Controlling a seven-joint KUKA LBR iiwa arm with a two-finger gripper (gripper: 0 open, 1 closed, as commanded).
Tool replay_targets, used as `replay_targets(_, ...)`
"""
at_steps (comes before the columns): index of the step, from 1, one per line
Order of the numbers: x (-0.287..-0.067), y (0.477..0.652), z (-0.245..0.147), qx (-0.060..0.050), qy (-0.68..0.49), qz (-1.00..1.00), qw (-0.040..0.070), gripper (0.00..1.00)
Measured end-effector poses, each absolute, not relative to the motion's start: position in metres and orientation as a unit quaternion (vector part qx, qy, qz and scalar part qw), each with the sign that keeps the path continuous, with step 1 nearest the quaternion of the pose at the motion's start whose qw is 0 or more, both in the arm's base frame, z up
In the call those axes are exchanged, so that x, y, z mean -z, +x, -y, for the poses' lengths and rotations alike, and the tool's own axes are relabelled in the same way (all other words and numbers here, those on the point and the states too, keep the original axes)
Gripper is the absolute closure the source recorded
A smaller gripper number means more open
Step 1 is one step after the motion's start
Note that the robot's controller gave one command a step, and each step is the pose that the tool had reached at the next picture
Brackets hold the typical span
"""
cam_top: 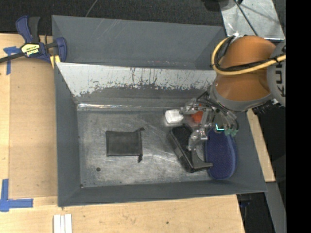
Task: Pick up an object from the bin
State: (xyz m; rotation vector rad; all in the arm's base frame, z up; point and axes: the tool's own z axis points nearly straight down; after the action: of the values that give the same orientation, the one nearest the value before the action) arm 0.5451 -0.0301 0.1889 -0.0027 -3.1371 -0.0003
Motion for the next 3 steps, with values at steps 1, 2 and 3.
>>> replay_targets(1, -0.109, 0.544, 0.049, 0.001, -0.129, 0.992, -0.004, 0.00)
replay_targets(2, -0.111, 0.514, 0.060, 0.005, 0.021, 1.000, -0.001, 0.00)
replay_targets(3, -0.116, 0.587, 0.112, -0.002, 0.306, 0.952, -0.003, 0.00)
